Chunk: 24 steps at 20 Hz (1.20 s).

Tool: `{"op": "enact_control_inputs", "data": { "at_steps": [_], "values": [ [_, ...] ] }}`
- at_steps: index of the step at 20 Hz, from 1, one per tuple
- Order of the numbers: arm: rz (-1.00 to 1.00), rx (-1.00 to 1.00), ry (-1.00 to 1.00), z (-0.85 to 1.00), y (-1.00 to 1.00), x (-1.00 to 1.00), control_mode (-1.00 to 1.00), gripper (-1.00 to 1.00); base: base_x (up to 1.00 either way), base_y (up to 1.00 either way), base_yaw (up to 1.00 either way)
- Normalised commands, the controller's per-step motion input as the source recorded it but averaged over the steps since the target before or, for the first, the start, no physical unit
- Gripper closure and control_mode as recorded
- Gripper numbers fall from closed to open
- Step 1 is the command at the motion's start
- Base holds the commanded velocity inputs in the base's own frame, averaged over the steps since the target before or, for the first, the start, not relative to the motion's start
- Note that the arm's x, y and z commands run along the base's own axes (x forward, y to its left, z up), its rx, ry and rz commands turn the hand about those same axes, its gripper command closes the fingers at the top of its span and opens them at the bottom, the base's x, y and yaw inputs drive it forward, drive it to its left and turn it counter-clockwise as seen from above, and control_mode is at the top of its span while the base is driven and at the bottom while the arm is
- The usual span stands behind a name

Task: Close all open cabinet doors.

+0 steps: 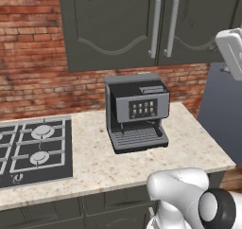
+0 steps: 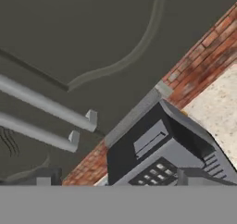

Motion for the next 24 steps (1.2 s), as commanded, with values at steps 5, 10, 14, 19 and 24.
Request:
{"op": "enact_control_inputs", "data": {
  "at_steps": [5,10,14,19,24],
  "values": [
    [0.02,-0.18,-0.01,-0.23,0.19,-0.5,-1.0,-1.0,0.0,0.0,0.0],
    [0.16,-0.22,0.0,-0.14,0.3,-0.42,-1.0,-1.0,0.0,0.0,0.0],
    [0.18,-0.27,0.0,-0.11,0.36,-0.36,-1.0,-1.0,0.0,0.0,0.0],
    [0.14,-0.27,0.0,-0.16,0.38,-0.3,-1.0,-1.0,0.0,0.0,0.0],
    [0.08,-0.22,0.03,-0.18,0.35,-0.17,-1.0,-1.0,0.0,0.0,0.0]
  ]
}}
